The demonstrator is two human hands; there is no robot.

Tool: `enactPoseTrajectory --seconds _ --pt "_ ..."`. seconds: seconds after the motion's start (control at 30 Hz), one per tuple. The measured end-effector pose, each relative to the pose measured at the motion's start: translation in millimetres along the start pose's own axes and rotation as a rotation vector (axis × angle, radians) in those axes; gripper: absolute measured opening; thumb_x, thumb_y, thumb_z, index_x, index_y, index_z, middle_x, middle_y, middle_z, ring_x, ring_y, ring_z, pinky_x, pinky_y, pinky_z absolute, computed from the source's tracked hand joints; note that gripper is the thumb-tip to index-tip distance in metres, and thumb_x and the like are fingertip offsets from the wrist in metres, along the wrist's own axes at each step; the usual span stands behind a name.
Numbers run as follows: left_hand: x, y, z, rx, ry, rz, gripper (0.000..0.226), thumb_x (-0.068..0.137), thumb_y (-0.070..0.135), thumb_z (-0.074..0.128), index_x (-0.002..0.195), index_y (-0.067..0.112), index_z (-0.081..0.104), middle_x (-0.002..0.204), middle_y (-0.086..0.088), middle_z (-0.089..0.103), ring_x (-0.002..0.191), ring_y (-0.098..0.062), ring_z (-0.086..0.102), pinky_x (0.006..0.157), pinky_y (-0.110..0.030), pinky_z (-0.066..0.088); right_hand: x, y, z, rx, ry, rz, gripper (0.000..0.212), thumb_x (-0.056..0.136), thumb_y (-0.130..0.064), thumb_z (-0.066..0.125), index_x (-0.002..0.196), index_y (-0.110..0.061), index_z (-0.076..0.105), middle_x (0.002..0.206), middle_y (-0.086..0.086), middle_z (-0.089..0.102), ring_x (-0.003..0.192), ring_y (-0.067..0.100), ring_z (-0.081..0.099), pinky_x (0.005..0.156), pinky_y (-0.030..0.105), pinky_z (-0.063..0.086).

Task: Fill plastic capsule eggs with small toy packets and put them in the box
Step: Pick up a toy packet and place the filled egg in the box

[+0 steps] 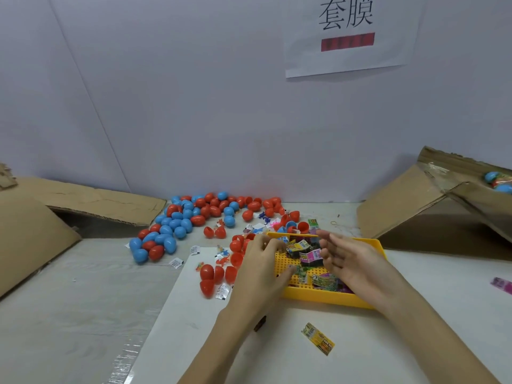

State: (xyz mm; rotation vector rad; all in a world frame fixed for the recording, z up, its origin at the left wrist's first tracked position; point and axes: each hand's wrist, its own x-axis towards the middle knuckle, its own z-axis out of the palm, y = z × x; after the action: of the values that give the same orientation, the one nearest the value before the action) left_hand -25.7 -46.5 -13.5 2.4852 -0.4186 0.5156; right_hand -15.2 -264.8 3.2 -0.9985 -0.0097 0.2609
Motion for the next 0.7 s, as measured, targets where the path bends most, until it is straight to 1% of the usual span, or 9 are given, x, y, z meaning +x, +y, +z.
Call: enactPoseTrajectory --seconds 0.07,0.13,0.17,0.23,0.3,0.4,0.47,0.57,0.7 --pt "16.2 -2.7 -4.7 -0.066 -0.033 -0.089 0.053 0.089 0.051 0.071 0.135 0.029 0.055 0.128 0.012 0.046 0.119 -0.005 0.044 0.092 -0.013 0.039 2.0 0.5 -2.9 0.002 0.003 -0.006 0.025 0.095 -0.017 0.063 0.112 -0.008 0.079 0.095 0.007 0.073 0.080 0.013 0.071 0.066 0.023 0.059" --pt "40.8 -14.9 -15.3 -0.145 0.013 -0.216 0.046 0.093 0.052 0.066 0.130 0.026 0.059 0.127 0.007 0.052 0.115 -0.009 0.052 0.094 -0.025 0.049 4.0 1.3 -5.2 0.020 0.008 -0.002 0.025 0.094 -0.016 0.063 0.110 -0.007 0.080 0.093 0.007 0.073 0.078 0.013 0.071 0.065 0.023 0.059" --pt "54.6 -26.4 -22.4 -0.105 0.054 -0.259 0.041 0.096 0.049 0.064 0.127 0.023 0.062 0.126 0.003 0.054 0.114 -0.013 0.054 0.096 -0.030 0.050 4.9 1.6 -6.0 0.028 0.012 -0.003 0.024 0.095 -0.015 0.063 0.109 -0.007 0.080 0.092 0.007 0.073 0.077 0.013 0.071 0.064 0.023 0.059" --pt "77.2 -58.0 -39.9 0.076 0.110 -0.336 0.031 0.100 0.038 0.059 0.122 0.016 0.066 0.128 -0.004 0.055 0.116 -0.021 0.053 0.100 -0.037 0.048 5.7 1.7 -6.2 0.031 0.025 -0.005 0.023 0.098 -0.013 0.061 0.106 -0.007 0.081 0.090 0.007 0.073 0.075 0.013 0.070 0.063 0.022 0.059" --pt "87.2 -97.1 -56.8 0.301 0.102 -0.447 0.025 0.101 0.023 0.054 0.119 0.010 0.066 0.133 -0.012 0.054 0.122 -0.029 0.050 0.103 -0.043 0.046 5.2 1.8 -4.9 0.022 0.032 -0.004 0.024 0.100 -0.012 0.059 0.105 -0.008 0.081 0.089 0.007 0.073 0.074 0.013 0.070 0.063 0.022 0.059" --pt "79.4 -145.7 -70.1 0.605 -0.048 -0.574 0.032 0.099 0.015 0.052 0.131 0.012 0.056 0.138 -0.015 0.048 0.129 -0.035 0.044 0.105 -0.043 0.044 4.6 1.4 -5.6 0.009 0.030 -0.017 0.024 0.101 -0.012 0.058 0.106 -0.008 0.081 0.089 0.007 0.073 0.074 0.013 0.070 0.063 0.023 0.059" --pt "71.8 -162.6 -69.9 0.643 -0.075 -0.543 0.037 0.098 0.008 0.052 0.134 0.015 0.051 0.134 -0.015 0.047 0.125 -0.035 0.044 0.100 -0.042 0.048 4.8 1.8 -7.0 0.000 0.025 -0.028 0.025 0.102 -0.011 0.057 0.107 -0.007 0.081 0.090 0.007 0.073 0.075 0.013 0.070 0.063 0.023 0.059" --pt "67.4 -167.9 -66.6 0.559 -0.053 -0.453 0.041 0.094 -0.003 0.052 0.131 0.016 0.051 0.124 -0.015 0.049 0.116 -0.033 0.050 0.091 -0.042 0.052 4.5 2.7 -6.7 -0.016 0.022 -0.030 0.025 0.103 -0.011 0.056 0.106 -0.007 0.081 0.090 0.008 0.073 0.075 0.014 0.070 0.064 0.023 0.059" --pt "69.9 -139.5 -66.6 0.349 0.069 -0.424 0.042 0.091 -0.011 0.052 0.129 0.009 0.046 0.103 -0.016 0.060 0.095 -0.031 0.061 0.071 -0.038 0.052 3.9 1.4 -2.8 -0.052 0.037 -0.027 0.025 0.103 -0.010 0.056 0.104 -0.007 0.081 0.089 0.008 0.073 0.074 0.013 0.069 0.063 0.023 0.059"
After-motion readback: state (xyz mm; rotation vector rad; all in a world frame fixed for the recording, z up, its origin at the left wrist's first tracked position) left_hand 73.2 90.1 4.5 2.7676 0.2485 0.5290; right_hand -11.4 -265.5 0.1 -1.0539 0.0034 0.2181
